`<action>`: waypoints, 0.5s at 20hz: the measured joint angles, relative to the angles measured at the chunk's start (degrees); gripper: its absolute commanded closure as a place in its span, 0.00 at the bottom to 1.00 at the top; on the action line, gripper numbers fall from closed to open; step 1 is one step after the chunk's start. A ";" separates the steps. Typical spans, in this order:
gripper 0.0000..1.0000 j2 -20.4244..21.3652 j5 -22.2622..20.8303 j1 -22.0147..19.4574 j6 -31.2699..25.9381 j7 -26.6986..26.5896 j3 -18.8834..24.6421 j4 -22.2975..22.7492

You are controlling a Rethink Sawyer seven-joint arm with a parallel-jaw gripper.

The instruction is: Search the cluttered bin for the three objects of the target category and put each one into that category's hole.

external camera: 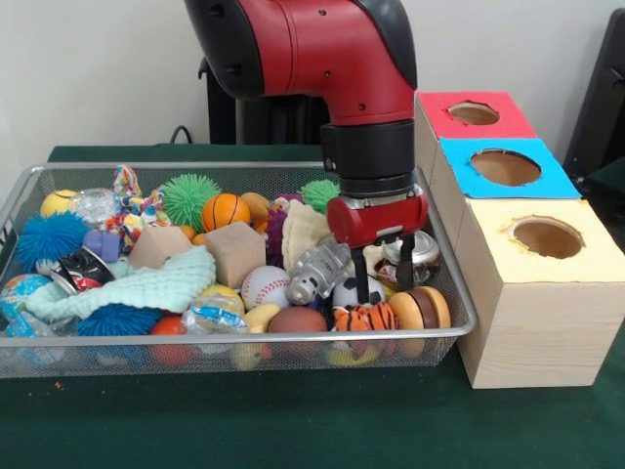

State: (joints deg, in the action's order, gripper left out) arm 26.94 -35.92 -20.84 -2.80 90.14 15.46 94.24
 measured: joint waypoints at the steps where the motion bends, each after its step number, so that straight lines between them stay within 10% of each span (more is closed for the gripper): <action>1: 0.00 0.01 -0.20 0.08 0.32 0.00 -0.21 0.01; 10: 0.00 -0.45 -2.11 0.19 3.98 0.00 -2.03 -0.06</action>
State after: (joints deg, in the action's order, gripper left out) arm 26.49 -38.03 -20.65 1.17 90.14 13.43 94.18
